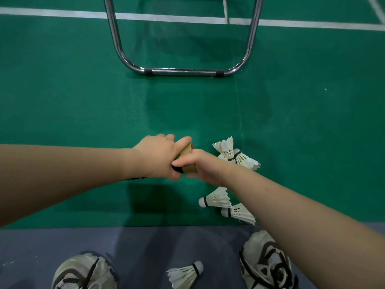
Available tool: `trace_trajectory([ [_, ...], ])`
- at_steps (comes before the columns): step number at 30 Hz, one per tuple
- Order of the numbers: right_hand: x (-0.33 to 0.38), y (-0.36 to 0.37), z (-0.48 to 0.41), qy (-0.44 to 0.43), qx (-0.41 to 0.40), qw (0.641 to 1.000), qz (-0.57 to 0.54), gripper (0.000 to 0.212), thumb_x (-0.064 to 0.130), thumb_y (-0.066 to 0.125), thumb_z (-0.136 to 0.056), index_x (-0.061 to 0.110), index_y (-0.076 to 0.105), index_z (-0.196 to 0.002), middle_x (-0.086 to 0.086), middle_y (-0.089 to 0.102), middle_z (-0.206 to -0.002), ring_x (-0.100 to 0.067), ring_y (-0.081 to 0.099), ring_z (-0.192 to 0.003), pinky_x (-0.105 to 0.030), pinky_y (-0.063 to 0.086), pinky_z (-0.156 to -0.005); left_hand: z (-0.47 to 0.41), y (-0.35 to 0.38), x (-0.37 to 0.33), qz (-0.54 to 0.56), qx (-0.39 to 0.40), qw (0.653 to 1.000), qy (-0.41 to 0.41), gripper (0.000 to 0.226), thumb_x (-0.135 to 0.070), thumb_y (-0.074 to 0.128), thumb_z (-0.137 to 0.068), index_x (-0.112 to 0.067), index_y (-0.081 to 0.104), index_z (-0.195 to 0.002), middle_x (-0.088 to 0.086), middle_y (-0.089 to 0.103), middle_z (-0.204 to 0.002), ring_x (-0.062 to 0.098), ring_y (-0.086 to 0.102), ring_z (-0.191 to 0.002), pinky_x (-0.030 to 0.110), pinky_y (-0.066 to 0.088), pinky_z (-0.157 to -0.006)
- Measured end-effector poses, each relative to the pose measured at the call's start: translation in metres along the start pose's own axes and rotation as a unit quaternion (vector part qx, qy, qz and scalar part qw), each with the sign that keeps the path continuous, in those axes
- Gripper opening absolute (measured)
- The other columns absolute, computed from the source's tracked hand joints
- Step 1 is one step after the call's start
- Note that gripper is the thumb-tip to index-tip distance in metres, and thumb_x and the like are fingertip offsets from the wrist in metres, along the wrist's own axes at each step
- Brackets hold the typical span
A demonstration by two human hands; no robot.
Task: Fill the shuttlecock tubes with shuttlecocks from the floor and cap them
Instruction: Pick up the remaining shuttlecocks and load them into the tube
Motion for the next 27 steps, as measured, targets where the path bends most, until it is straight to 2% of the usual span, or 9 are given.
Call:
trace_trajectory([
  [5,-0.008,-0.017,0.003,0.051,0.074,0.996,0.007,0.019,0.038,0.061,-0.077,0.03,0.056,-0.093,0.007,0.059,-0.088,-0.009,0.052,-0.085,-0.029,0.037,-0.08,0.001,0.007,-0.016,0.013,0.005,0.999,0.035,0.074,-0.055,0.061,-0.07,-0.031,0.029,-0.132,0.003,0.052,-0.102,0.028,0.055,-0.098,0.035,0.046,-0.074],
  [8,-0.003,-0.024,-0.001,0.009,-0.144,0.988,0.062,0.033,0.049,0.05,-0.089,0.02,0.064,-0.086,-0.003,0.061,-0.081,-0.017,0.054,-0.076,-0.025,0.041,-0.066,-0.01,0.008,-0.017,0.032,0.008,0.999,0.003,0.073,-0.053,0.063,-0.07,-0.026,0.032,-0.13,0.005,0.053,-0.108,0.028,0.056,-0.1,0.037,0.049,-0.076],
  [11,-0.001,-0.035,0.0,-0.063,-0.342,0.924,0.16,0.049,0.042,0.044,-0.094,0.011,0.054,-0.058,-0.005,0.051,-0.061,-0.023,0.048,-0.068,-0.03,0.034,-0.062,-0.024,0.005,-0.016,0.031,0.011,0.999,-0.023,0.08,-0.056,0.064,-0.071,-0.024,0.025,-0.133,0.01,0.052,-0.104,0.032,0.056,-0.098,0.039,0.05,-0.076],
  [14,-0.008,-0.053,0.0,-0.099,-0.412,0.844,0.329,0.039,0.036,0.039,-0.096,0.013,0.058,-0.071,-0.001,0.055,-0.067,-0.025,0.053,-0.079,-0.032,0.033,-0.068,-0.033,0.003,-0.017,0.04,0.008,0.999,-0.029,0.084,-0.057,0.065,-0.07,-0.026,0.022,-0.136,0.01,0.051,-0.106,0.032,0.055,-0.097,0.04,0.051,-0.075],
  [16,-0.016,-0.069,-0.004,-0.081,-0.437,0.778,0.444,0.025,0.034,0.041,-0.094,0.02,0.06,-0.101,-0.001,0.061,-0.103,-0.023,0.048,-0.112,-0.038,0.032,-0.09,-0.036,0.003,-0.021,0.029,0.012,0.999,-0.026,0.086,-0.056,0.064,-0.071,-0.027,0.019,-0.139,0.01,0.05,-0.107,0.031,0.053,-0.098,0.038,0.049,-0.072],
  [19,-0.035,-0.087,-0.011,-0.019,-0.373,0.752,0.543,0.052,0.022,0.038,-0.093,0.021,0.026,-0.144,0.004,0.035,-0.147,-0.018,0.013,-0.144,-0.051,0.011,-0.113,-0.039,0.006,-0.025,0.025,0.023,0.999,-0.022,0.085,-0.055,0.064,-0.072,-0.027,0.019,-0.139,0.01,0.05,-0.107,0.03,0.053,-0.097,0.038,0.05,-0.072],
  [21,-0.045,-0.091,-0.015,-0.014,-0.355,0.731,0.583,0.054,0.017,0.037,-0.093,0.021,0.024,-0.145,0.003,0.034,-0.148,-0.019,0.008,-0.145,-0.054,0.005,-0.113,-0.039,0.008,-0.024,0.029,0.03,0.999,-0.027,0.085,-0.055,0.064,-0.072,-0.026,0.02,-0.139,0.01,0.05,-0.106,0.03,0.053,-0.096,0.039,0.05,-0.073],
  [24,-0.046,-0.096,-0.015,-0.024,-0.378,0.694,0.612,0.032,0.021,0.041,-0.096,0.017,0.052,-0.125,-0.002,0.049,-0.133,-0.021,0.025,-0.137,-0.051,0.007,-0.113,-0.038,0.01,-0.021,0.033,0.043,0.998,-0.038,0.084,-0.056,0.064,-0.072,-0.025,0.021,-0.138,0.009,0.05,-0.104,0.03,0.053,-0.094,0.039,0.05,-0.071],
  [27,-0.039,-0.098,-0.011,-0.057,-0.432,0.709,0.555,0.026,0.031,0.042,-0.097,0.017,0.061,-0.11,0.001,0.055,-0.118,-0.02,0.036,-0.125,-0.044,0.012,-0.112,-0.038,0.01,-0.017,0.043,0.05,0.997,-0.05,0.083,-0.056,0.064,-0.072,-0.024,0.023,-0.137,0.007,0.047,-0.098,0.028,0.052,-0.089,0.036,0.046,-0.067],
])
Point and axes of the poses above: each hand's wrist, its own z-axis away from the middle knuckle, its own y-axis out of the palm, x = y × z, the point moved 1 cm from there along -z, towards the middle knuckle
